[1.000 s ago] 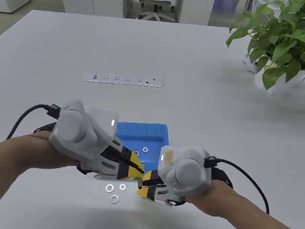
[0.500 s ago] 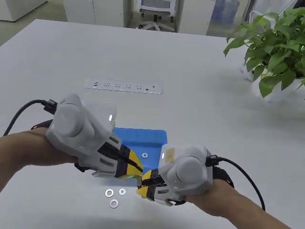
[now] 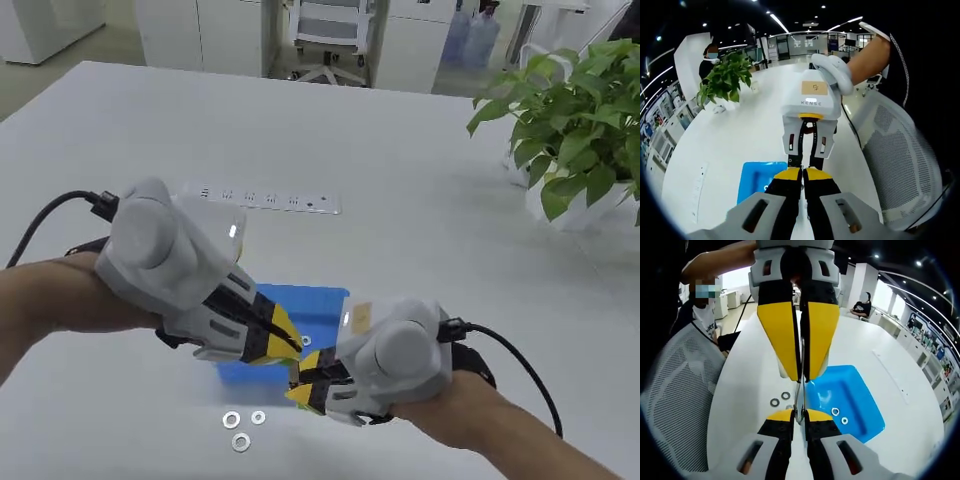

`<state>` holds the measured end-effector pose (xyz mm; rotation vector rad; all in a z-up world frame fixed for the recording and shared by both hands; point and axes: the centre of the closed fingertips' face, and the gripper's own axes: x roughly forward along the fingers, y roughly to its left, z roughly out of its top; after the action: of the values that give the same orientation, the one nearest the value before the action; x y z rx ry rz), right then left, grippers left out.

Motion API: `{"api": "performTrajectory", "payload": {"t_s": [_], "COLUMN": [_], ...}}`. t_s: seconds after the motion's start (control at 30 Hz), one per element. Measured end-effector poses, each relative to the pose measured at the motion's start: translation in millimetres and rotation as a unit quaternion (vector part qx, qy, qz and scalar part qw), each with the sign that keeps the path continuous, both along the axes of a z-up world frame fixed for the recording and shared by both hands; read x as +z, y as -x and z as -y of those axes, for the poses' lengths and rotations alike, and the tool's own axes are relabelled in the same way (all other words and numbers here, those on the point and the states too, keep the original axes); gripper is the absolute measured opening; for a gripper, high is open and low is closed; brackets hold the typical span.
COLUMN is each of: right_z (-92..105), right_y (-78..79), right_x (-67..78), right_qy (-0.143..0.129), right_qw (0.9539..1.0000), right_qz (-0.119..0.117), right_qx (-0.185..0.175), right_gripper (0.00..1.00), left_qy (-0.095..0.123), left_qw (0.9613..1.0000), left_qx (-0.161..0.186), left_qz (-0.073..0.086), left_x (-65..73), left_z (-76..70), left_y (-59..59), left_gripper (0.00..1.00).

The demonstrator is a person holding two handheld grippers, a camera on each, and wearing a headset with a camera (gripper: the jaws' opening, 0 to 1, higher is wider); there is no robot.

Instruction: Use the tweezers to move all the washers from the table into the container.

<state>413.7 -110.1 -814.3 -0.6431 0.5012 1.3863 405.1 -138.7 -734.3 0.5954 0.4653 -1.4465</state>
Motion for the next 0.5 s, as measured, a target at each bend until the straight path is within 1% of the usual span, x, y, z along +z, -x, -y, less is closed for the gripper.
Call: {"api": "performTrajectory", "payload": {"t_s": [0.13, 0.3, 0.5], "right_z": [0.1, 0.1, -0.5], "right_y": [-6.4, -14.0, -25.5], "right_x": [3.0, 5.6, 8.2], "right_qy": [-0.001, 0.0, -0.002], "right_qw": [1.0, 1.0, 1.0], "right_qz": [0.002, 0.005, 0.008], "right_qx": [-0.002, -0.001, -0.001], "right_gripper": [0.1, 0.1, 0.1], "left_qy": [0.001, 0.001, 0.001], "left_qw": [1.0, 1.0, 0.9999], "left_qx": [0.0, -0.001, -0.001], "left_qz": [0.005, 0.007, 0.011], "left_x": [3.4, 5.7, 8.0], "left_z": [0.5, 0.3, -0.5], "left_y": [-6.2, -12.4, -23.9], "left_gripper": [0.06, 0.06, 0.06]}}
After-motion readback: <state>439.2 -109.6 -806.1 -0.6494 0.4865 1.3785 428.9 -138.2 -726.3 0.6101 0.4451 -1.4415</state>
